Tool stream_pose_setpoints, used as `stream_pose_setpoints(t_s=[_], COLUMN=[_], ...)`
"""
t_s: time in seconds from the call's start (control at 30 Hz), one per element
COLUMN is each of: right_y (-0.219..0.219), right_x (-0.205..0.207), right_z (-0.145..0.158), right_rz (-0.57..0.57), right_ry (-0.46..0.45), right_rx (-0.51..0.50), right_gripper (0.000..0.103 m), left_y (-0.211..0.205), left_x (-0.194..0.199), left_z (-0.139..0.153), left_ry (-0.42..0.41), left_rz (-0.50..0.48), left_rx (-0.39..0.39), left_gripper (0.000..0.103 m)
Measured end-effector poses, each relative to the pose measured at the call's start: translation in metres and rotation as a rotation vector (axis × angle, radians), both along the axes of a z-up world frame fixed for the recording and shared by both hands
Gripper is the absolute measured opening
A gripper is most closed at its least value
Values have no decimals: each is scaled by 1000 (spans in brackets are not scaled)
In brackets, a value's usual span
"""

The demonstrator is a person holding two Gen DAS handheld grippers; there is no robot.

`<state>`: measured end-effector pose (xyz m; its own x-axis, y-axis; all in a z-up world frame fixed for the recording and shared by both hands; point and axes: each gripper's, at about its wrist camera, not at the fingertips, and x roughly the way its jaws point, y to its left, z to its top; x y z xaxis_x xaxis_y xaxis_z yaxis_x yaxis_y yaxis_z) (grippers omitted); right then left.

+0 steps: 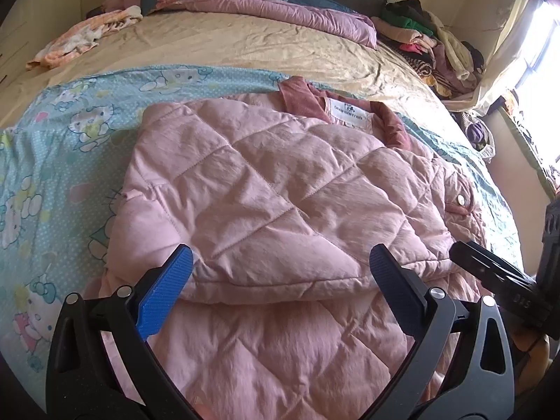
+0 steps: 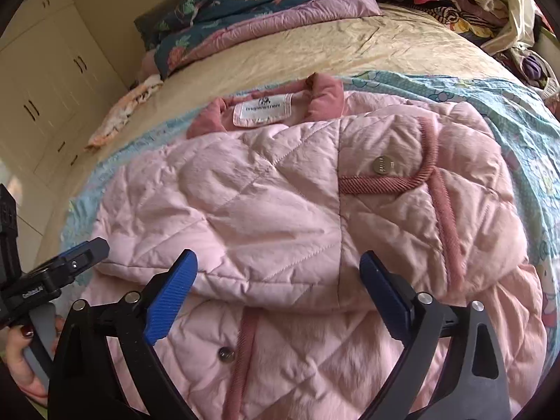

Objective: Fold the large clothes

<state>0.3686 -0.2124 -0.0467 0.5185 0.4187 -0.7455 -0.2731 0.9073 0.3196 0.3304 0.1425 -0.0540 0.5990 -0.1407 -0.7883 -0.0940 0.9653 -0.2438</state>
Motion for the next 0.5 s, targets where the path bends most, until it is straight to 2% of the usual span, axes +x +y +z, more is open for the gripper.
stream_pose_setpoints(t_s=[0.23, 0.5], right_y=[-13, -23], right_x=[-20, -40], right_z=[17, 38], right_rz=[-16, -11], right_ry=[-27, -61], right_rx=[43, 85], right_gripper=[97, 97], left_y=[5, 13], left_x=[-16, -36], left_z=[10, 23], left_ry=[-23, -52], left_rz=[16, 38], left_rx=[11, -12], left_gripper=[95, 95])
